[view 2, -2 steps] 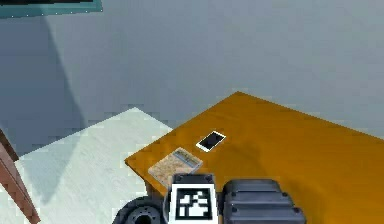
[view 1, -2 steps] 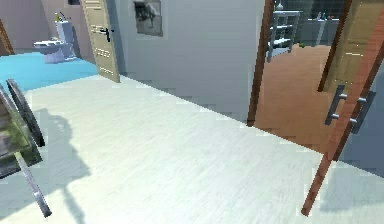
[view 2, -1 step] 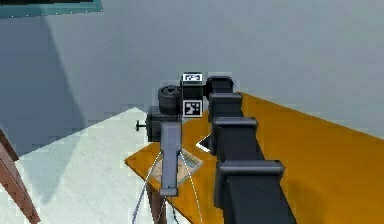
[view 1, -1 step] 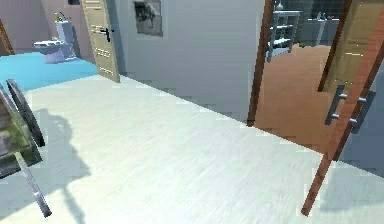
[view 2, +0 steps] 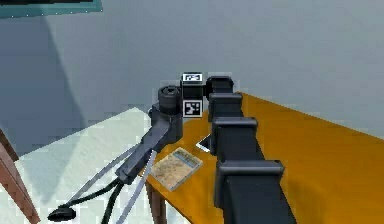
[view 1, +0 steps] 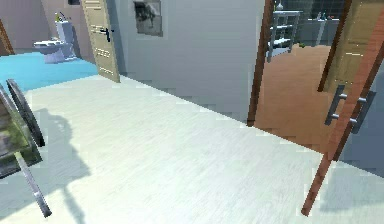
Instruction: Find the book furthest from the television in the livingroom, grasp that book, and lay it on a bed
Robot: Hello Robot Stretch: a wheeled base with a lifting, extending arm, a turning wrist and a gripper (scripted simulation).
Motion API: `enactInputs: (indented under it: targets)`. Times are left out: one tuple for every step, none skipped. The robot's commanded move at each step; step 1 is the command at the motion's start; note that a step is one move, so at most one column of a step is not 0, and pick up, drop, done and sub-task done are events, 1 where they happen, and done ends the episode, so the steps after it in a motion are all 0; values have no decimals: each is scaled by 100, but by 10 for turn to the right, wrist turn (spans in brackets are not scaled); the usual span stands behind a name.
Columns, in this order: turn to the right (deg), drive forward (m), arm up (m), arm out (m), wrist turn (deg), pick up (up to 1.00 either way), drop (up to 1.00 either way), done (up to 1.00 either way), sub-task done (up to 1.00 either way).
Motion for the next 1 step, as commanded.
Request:
enactInputs:
  targets:
    - [0, 0, 0, 0, 450, 0, 0, 0, 0]
